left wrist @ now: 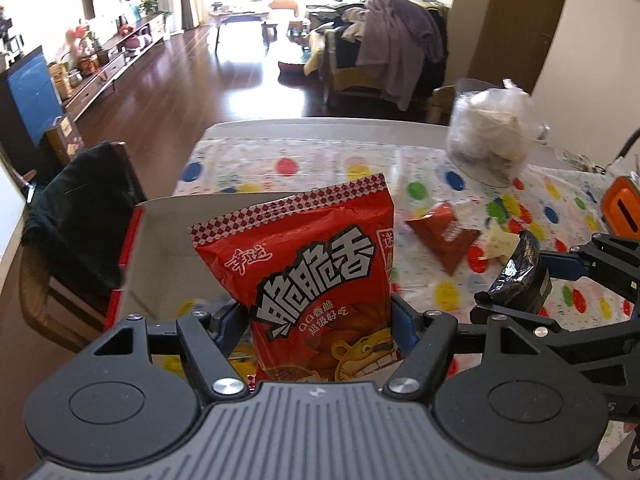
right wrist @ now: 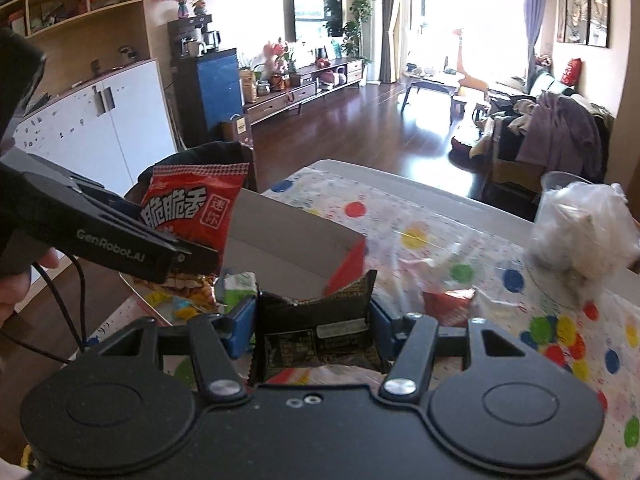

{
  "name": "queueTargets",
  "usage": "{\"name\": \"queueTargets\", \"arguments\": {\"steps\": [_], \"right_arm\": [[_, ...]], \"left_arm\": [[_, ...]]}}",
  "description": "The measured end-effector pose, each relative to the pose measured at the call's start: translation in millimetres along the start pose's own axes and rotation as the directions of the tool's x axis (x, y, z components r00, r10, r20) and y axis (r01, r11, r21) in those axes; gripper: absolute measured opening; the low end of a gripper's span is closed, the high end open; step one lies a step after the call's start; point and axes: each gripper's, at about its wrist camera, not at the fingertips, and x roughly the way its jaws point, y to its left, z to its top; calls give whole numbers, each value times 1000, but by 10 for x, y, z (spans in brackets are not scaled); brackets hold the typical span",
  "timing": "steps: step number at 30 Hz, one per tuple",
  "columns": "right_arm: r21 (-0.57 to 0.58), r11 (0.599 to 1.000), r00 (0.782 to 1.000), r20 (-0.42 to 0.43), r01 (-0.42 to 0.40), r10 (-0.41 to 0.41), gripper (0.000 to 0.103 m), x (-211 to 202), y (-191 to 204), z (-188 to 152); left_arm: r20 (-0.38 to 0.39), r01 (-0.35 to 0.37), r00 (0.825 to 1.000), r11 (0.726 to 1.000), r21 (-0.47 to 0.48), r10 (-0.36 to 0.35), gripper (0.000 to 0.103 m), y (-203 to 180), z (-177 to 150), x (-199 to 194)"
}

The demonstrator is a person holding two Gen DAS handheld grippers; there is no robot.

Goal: Organize snacks
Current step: 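Carry the red chips bag and dark brown packet into the box, open both tools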

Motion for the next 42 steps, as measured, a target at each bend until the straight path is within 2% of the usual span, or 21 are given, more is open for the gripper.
{"name": "queueTargets", "arguments": {"steps": [10,18,23,30,42], "right_arm": [[3,1000,998,-58,-22,22,59,553,315,214],[17,1000,993,-120,-18,20,59,1018,445,314],[19,1000,985,-175,1,3,59,1318,472,313],[-10,1000,972,-237,-4,1,59,1602,546,277],[-72,997,956,-292,11,-31,59,1798,607,205]], "left_arm": [[-68,-78,995,996,-42,75,72,675,25,213],[-118,-115,987,993,-30,110,72,987,62,508],[-173,-124,978,992,-16,119,72,1051,100,707],[-248,-102,963,994,30,106,72,1043,131,976],[-313,-117,940,989,86,138,73,982,93,1233]]}}
